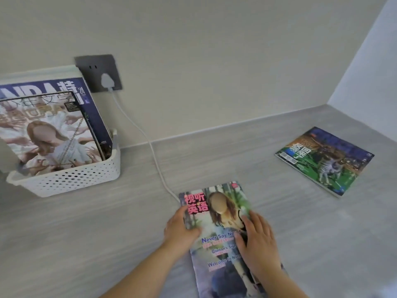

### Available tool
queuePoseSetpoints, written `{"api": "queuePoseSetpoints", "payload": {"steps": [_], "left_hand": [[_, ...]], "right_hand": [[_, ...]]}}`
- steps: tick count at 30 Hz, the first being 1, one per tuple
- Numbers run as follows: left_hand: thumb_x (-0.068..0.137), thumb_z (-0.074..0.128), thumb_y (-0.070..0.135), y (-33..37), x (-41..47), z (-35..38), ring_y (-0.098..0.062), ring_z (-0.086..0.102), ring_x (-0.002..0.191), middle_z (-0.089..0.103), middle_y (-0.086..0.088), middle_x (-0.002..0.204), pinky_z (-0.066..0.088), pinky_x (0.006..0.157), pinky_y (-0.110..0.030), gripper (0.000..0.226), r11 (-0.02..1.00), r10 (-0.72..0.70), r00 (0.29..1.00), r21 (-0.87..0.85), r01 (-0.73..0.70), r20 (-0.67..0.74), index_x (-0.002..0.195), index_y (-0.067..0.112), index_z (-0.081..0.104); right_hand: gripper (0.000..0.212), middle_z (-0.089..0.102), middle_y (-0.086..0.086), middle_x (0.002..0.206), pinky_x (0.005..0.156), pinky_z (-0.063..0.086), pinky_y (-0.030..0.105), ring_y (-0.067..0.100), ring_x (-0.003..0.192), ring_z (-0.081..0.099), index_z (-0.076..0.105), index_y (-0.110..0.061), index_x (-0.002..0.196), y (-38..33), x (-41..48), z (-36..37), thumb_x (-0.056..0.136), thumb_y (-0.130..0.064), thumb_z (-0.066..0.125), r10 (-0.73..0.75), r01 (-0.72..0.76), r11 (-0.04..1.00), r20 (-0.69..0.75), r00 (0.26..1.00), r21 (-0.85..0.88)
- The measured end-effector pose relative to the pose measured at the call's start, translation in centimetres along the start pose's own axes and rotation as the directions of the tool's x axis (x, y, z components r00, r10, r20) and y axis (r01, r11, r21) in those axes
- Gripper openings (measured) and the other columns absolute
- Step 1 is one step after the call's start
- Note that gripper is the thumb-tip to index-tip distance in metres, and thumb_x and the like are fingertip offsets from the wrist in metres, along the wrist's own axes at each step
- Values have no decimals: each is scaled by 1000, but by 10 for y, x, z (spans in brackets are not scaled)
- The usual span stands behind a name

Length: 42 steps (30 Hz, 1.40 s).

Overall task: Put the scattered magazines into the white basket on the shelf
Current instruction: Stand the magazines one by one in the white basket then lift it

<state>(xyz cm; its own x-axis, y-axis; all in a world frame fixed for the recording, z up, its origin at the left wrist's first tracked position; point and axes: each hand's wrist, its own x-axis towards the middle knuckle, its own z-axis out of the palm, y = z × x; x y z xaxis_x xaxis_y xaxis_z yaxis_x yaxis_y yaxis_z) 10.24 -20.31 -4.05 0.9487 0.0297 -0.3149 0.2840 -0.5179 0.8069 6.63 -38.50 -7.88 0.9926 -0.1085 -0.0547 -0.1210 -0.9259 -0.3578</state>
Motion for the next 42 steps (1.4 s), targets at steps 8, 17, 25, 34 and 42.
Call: {"api": "queuePoseSetpoints", "payload": {"steps": [8, 17, 25, 34, 42], "left_hand": [[82, 49, -1, 43, -8, 21, -14, 53, 78, 63, -5, 102, 37, 54, -12, 45, 981, 92, 996, -172, -93, -12, 124, 12, 41], [78, 40, -19, 47, -19, -33, -5, 54, 73, 61, 8, 79, 41, 61, -1, 44, 897, 288, 932, -279, -343, -218, 88, 19, 59], [80, 45, -13, 32, -15, -124, 8, 58, 65, 62, 13, 76, 40, 57, 2, 48, 875, 318, 836, -201, -440, -447, 80, 33, 58], [77, 62, 3, -5, 1, -274, -20, 52, 69, 67, -22, 75, 50, 74, -42, 6, 932, 260, 661, 4, -363, -704, 79, 1, 67], [76, 59, -5, -20, 40, -385, 20, 49, 42, 61, -2, 87, 37, 47, 4, 23, 883, 239, 540, -51, -466, -807, 99, -2, 64]], "right_hand": [[56, 17, -6, 153, 116, 4, 30, 14, 142, 7, 22, -24, 140, 5, 0, -2, 90, -43, 38, -22, 24, 997, -31, 999, 67], [60, 55, 8, 126, 94, 45, 39, 26, 110, 56, 33, -14, 133, -21, 32, -23, 81, -20, 63, 219, -196, 650, 66, 973, 734], [42, 66, -16, 50, 45, 42, 5, -10, 46, 55, 57, -21, 67, -109, 61, -48, 76, 19, 46, -6, -7, 537, 12, 1000, 844], [29, 67, -19, 54, 63, 50, 25, -8, 53, 56, 64, -18, 69, -260, 93, -57, 77, 7, 53, -226, 244, 507, -146, 963, 827], [16, 68, 14, 73, 65, 50, 38, 26, 67, 60, 60, -16, 69, -383, 125, -50, 81, -7, 55, -262, 423, 560, -333, 906, 712]]}}
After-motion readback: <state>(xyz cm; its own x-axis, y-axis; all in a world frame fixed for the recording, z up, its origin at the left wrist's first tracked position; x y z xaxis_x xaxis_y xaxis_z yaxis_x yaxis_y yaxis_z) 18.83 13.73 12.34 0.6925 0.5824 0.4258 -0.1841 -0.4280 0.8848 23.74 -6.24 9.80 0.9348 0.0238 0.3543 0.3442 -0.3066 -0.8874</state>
